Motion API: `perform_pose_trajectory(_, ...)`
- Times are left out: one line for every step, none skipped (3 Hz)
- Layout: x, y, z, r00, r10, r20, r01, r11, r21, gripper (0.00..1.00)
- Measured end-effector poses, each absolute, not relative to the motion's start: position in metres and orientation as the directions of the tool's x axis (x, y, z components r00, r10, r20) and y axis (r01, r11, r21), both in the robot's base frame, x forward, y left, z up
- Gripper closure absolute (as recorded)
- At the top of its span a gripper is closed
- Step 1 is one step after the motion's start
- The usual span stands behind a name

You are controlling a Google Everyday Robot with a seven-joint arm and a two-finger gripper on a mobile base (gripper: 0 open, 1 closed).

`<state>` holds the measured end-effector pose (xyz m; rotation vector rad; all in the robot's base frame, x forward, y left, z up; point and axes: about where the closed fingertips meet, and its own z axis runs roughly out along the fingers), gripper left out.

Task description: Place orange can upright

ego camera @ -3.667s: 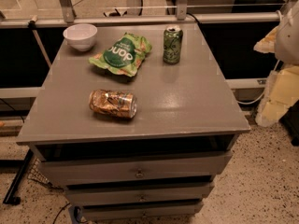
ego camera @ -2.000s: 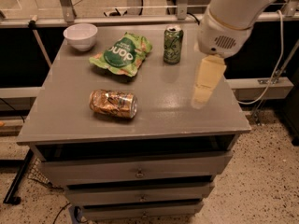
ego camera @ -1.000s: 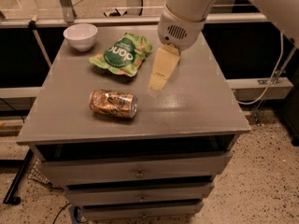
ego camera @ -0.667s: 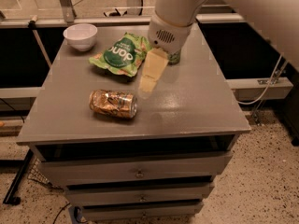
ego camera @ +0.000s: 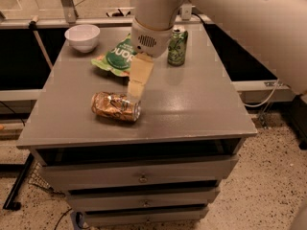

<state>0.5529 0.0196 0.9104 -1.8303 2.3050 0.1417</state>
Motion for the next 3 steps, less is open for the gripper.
perform_pose_trajectory(0.554,0.038,0.911,-0.208,-0.957,-0.204,-0.975,0.22,-0.038,0.0)
perform_pose_trajectory(0.548,0.061,0.907,-0.208,-0.964,-0.165,-0.974,0.219,-0.054,0.0)
perform_pose_trajectory(0.538,0.081,0.894,-0.214,-0.968,-0.133,-0.973,0.223,-0.056,0.0)
